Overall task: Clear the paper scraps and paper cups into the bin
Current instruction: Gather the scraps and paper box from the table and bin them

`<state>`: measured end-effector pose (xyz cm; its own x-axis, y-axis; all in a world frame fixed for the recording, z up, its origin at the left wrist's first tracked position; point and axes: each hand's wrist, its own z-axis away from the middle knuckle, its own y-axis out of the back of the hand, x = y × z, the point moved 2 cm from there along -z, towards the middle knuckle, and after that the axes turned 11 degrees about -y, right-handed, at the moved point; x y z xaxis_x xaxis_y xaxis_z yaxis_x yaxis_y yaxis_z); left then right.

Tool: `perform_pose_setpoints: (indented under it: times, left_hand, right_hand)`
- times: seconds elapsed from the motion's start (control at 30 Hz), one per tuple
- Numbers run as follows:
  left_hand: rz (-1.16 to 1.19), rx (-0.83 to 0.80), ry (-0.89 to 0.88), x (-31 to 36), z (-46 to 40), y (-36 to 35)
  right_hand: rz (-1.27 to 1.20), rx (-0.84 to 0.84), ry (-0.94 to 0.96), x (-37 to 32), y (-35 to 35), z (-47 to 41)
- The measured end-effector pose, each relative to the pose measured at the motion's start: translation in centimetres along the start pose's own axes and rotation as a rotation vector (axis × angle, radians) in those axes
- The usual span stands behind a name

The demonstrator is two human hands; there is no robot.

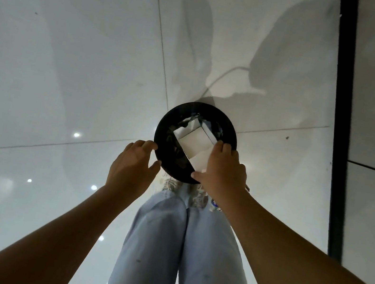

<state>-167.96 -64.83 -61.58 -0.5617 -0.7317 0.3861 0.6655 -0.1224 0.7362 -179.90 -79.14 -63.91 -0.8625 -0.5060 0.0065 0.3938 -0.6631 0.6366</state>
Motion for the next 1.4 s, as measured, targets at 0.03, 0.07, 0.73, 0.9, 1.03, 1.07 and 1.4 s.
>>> perform_pose_setpoints:
  times: [0.03,0.07,0.73,0.9,1.03,1.07,1.4]
  left_hand:
    - [0.017,0.0,0.013,-0.4,-0.3,-0.3]
    - [0.029,0.003,0.021,-0.8,-0.7,-0.5]
    - [0.085,0.11,0.016,-6.0,-3.1,-1.4]
    - [0.102,0.078,0.019,-3.3,0.2,2.1]
    - [0.097,0.019,0.035,-0.4,4.1,6.6]
    - [0.092,-0.001,0.044,0.4,5.2,7.8]
    - [0.169,0.089,0.174,7.4,18.3,17.4]
  right_hand:
    - [0.014,-0.001,0.006,-0.4,-0.4,-0.6]
    - [0.029,0.002,0.013,-0.9,-0.9,-1.3]
    - [0.048,0.098,0.033,-5.2,-4.8,-6.5]
    - [0.063,0.119,0.064,-4.1,-0.8,-0.9]
    - [0.047,0.111,0.085,-3.5,4.3,5.4]
    - [0.044,0.12,0.096,-3.4,5.6,7.1]
    - [0.166,0.036,0.338,-4.2,16.0,23.8]
